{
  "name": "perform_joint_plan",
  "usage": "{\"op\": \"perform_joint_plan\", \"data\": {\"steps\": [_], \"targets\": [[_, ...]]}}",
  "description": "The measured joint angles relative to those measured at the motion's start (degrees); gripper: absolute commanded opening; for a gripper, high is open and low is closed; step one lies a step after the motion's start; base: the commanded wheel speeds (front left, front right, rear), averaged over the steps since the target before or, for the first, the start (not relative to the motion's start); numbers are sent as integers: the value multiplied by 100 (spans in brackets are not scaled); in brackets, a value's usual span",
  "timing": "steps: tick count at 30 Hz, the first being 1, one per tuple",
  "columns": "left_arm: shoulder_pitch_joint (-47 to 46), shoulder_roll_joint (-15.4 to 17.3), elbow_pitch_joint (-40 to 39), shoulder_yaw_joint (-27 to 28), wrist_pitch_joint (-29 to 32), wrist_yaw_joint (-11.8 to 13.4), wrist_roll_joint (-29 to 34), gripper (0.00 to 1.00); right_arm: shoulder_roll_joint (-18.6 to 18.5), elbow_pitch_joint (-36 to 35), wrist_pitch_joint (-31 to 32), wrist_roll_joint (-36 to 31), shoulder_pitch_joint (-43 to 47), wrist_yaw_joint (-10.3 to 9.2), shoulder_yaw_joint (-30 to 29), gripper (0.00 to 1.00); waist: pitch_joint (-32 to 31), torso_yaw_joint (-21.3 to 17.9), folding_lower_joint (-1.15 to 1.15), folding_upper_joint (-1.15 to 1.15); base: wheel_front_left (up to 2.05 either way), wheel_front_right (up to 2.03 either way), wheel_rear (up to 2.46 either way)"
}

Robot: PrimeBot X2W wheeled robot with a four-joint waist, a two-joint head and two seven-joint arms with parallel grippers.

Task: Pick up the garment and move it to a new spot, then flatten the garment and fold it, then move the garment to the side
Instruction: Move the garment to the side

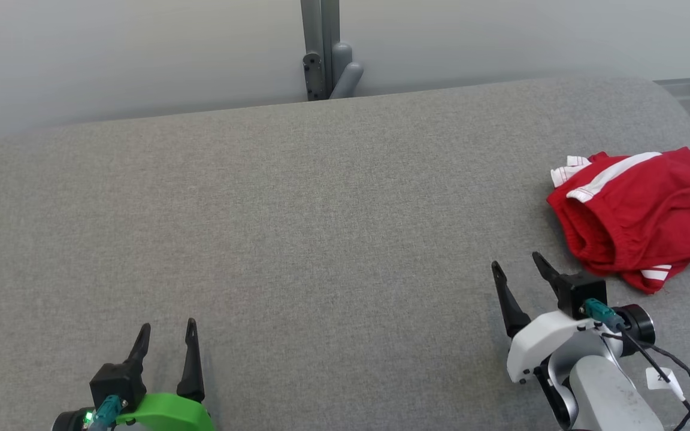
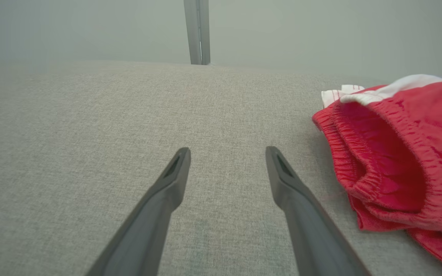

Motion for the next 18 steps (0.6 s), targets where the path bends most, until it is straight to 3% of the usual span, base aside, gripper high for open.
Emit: {"op": "perform_joint_plan", "data": {"steps": [18], "targets": [[243, 0, 0, 74, 0, 112, -58, 100, 65, -595, 0, 413, 543, 0, 221, 100, -476, 129, 0, 0, 0, 0, 0]]}}
